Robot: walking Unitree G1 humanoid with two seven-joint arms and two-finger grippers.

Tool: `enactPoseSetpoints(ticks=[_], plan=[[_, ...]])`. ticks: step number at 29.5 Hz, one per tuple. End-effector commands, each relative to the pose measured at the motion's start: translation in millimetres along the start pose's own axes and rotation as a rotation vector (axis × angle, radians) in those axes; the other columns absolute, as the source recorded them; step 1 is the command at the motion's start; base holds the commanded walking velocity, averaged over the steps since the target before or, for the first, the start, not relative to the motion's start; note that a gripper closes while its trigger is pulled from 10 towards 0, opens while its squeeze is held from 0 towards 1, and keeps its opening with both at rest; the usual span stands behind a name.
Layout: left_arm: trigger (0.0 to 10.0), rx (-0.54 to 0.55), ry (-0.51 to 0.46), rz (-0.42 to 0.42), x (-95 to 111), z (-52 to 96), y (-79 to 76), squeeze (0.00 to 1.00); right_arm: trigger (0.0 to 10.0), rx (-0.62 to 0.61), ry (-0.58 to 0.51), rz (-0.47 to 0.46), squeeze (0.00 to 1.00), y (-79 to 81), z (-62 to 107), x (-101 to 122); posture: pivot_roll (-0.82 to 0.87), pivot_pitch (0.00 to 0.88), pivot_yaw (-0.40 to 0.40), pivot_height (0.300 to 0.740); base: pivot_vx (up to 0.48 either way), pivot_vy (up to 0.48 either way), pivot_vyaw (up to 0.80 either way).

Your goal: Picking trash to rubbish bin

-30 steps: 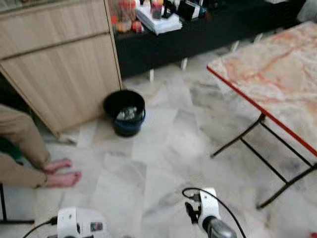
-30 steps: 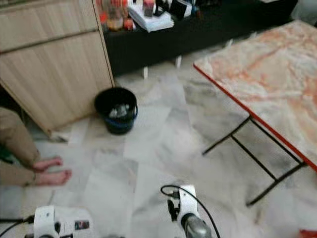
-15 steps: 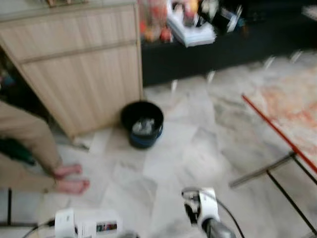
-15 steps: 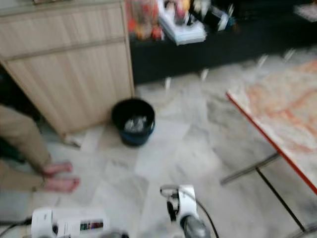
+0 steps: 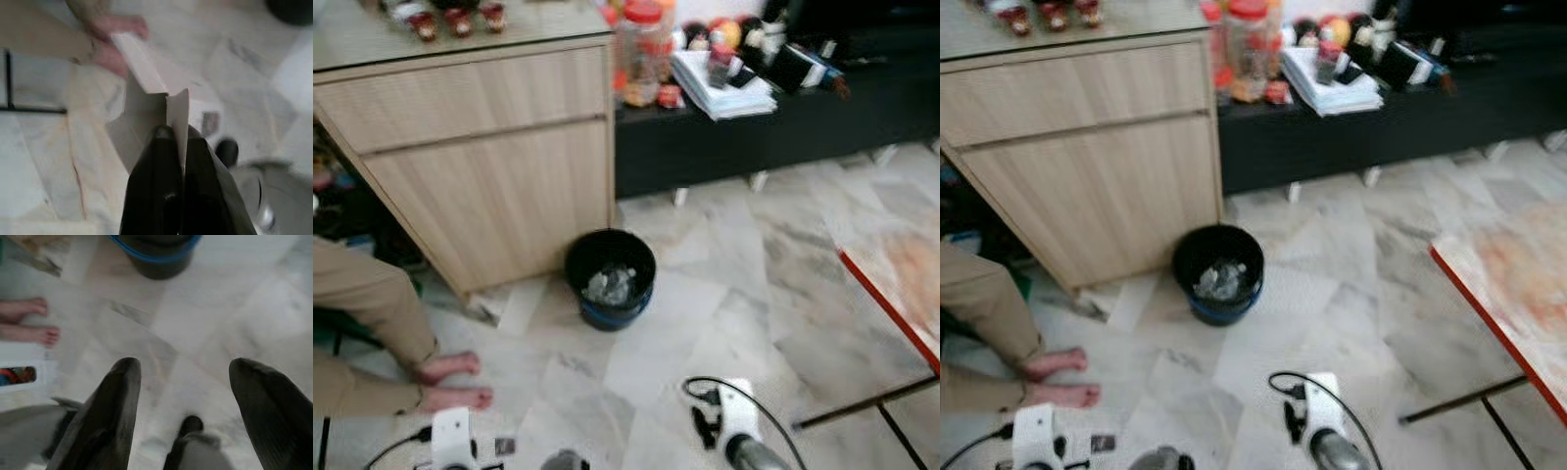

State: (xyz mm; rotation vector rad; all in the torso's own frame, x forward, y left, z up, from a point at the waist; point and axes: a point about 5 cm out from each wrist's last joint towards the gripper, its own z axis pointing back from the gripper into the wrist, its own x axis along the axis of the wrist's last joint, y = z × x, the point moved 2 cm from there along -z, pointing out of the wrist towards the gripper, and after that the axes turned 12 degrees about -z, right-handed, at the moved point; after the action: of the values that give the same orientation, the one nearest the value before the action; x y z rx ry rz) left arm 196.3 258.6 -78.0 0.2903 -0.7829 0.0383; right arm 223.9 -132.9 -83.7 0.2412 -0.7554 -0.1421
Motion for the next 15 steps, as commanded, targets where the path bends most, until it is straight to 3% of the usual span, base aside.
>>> enactPoseSetpoints(ticks=[1, 7, 12, 14, 15], plan=[[10.0, -0.016, 0.010, 0.001, -3.0, 0.9, -5.7, 0.00, 10.0, -0.037, 0.011, -0.008, 0.00, -13.3, 3.7, -4.2, 0.10, 0.158, -0.001, 0.740, 0.480, 0.000, 0.00], [10.0, -0.030, -0.029, -0.011, 5.8, -0.9, -8.0, 0.00, 10.0, -0.025, 0.005, -0.007, 0.00, -10.5, 2.6, -1.7, 0.10, 0.149, 0.003, 0.740, 0.480, 0.000, 0.00], [10.0, -0.041, -0.113, -0.029, 25.7, -4.1, -9.2, 0.00, 10.0, 0.011, -0.026, 0.007, 0.00, -2.9, -0.2, 7.2, 0.10, 0.146, 0.003, 0.740, 0.480, 0.000, 0.00], [10.0, -0.084, -0.205, -0.046, 49.9, -7.0, -16.0, 0.00, 10.0, 0.054, -0.066, 0.025, 0.00, 5.4, -2.6, 17.9, 0.10, 0.142, 0.002, 0.740, 0.480, 0.000, 0.00], [10.0, -0.134, -0.277, -0.093, 68.1, -7.5, -25.3, 0.00, 10.0, 0.070, -0.080, 0.031, 0.00, 8.5, -3.7, 22.7, 0.10, 0.143, 0.002, 0.740, 0.480, 0.000, 0.00]])
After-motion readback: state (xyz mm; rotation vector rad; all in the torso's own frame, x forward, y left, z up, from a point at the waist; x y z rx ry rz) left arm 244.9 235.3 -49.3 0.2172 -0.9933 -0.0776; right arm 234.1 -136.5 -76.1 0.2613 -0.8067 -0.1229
